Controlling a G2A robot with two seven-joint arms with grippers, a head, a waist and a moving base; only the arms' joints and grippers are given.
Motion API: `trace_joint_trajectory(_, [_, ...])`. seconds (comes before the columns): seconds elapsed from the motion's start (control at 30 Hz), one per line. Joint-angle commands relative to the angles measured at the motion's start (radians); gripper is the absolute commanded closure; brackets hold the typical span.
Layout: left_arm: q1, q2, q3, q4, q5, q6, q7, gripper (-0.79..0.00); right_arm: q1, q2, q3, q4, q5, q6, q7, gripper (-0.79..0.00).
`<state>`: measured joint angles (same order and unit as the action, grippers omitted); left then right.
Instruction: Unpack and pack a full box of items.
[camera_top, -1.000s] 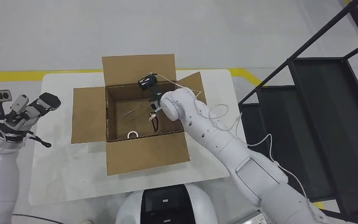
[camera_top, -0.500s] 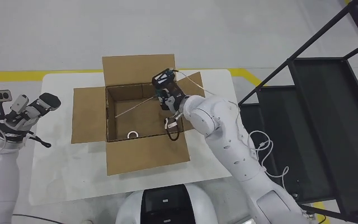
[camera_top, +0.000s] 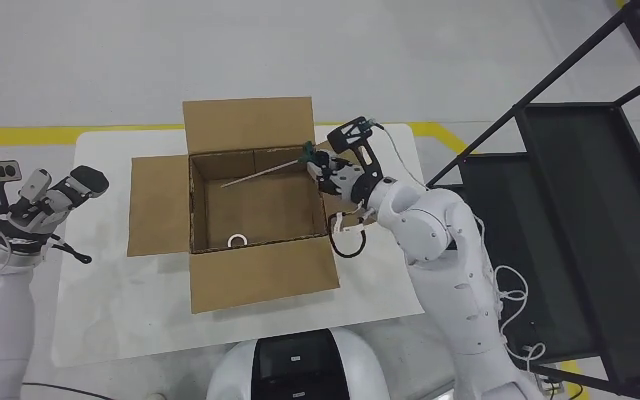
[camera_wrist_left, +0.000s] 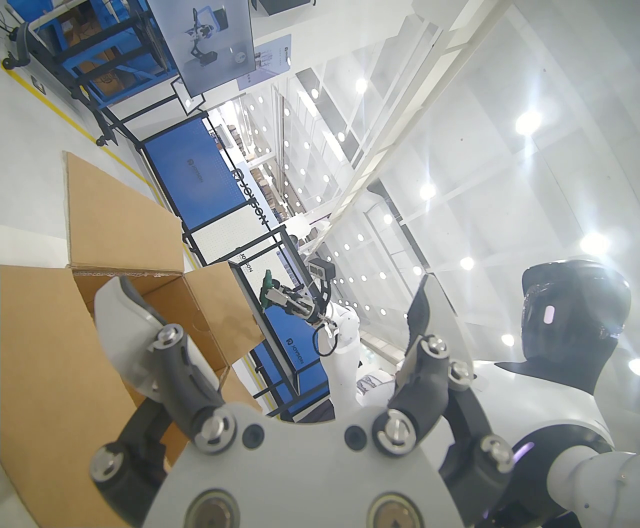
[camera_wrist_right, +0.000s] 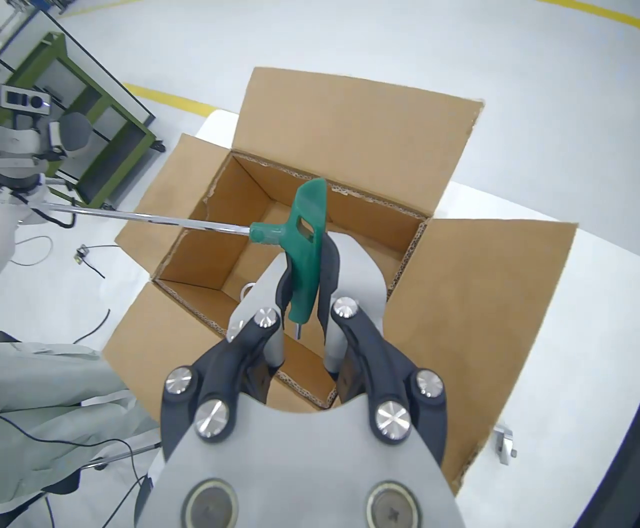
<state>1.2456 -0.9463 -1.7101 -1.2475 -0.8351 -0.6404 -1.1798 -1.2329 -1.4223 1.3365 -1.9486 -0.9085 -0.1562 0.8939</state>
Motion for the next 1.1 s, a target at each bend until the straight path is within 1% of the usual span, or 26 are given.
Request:
trace_joint_trajectory(0.0, [0.000,0.000,0.000,0.000,0.000,0.000,0.000,-0.785,-0.003,0.001,0.001,0.004,0.024,-0.011,-0.009,0.000])
trace_joint_trajectory(0.53, [0.000,0.000,0.000,0.000,0.000,0.000,0.000,-0.785,-0.003,0.001,0.001,0.004,0.024,-0.011,-0.009,0.000])
trace_joint_trajectory(0.67, [0.000,0.000,0.000,0.000,0.000,0.000,0.000,-0.785,0.001,0.006,0.012,-0.011,0.025,-0.021,-0.029,0.000])
trace_joint_trajectory(0.73, [0.000,0.000,0.000,0.000,0.000,0.000,0.000,-0.785,0.001,0.013,0.049,-0.025,0.040,-0.041,-0.006,0.000])
trace_joint_trajectory(0.8, [0.000,0.000,0.000,0.000,0.000,0.000,0.000,-0.785,-0.008,0.023,0.110,-0.044,0.090,-0.076,0.029,0.000])
trace_joint_trajectory(0.93, [0.000,0.000,0.000,0.000,0.000,0.000,0.000,-0.785,-0.053,0.046,0.285,-0.061,0.216,-0.146,0.103,0.000])
trace_joint_trajectory(1.07, [0.000,0.000,0.000,0.000,0.000,0.000,0.000,-0.785,-0.111,0.069,0.431,-0.033,0.243,-0.213,0.138,0.000])
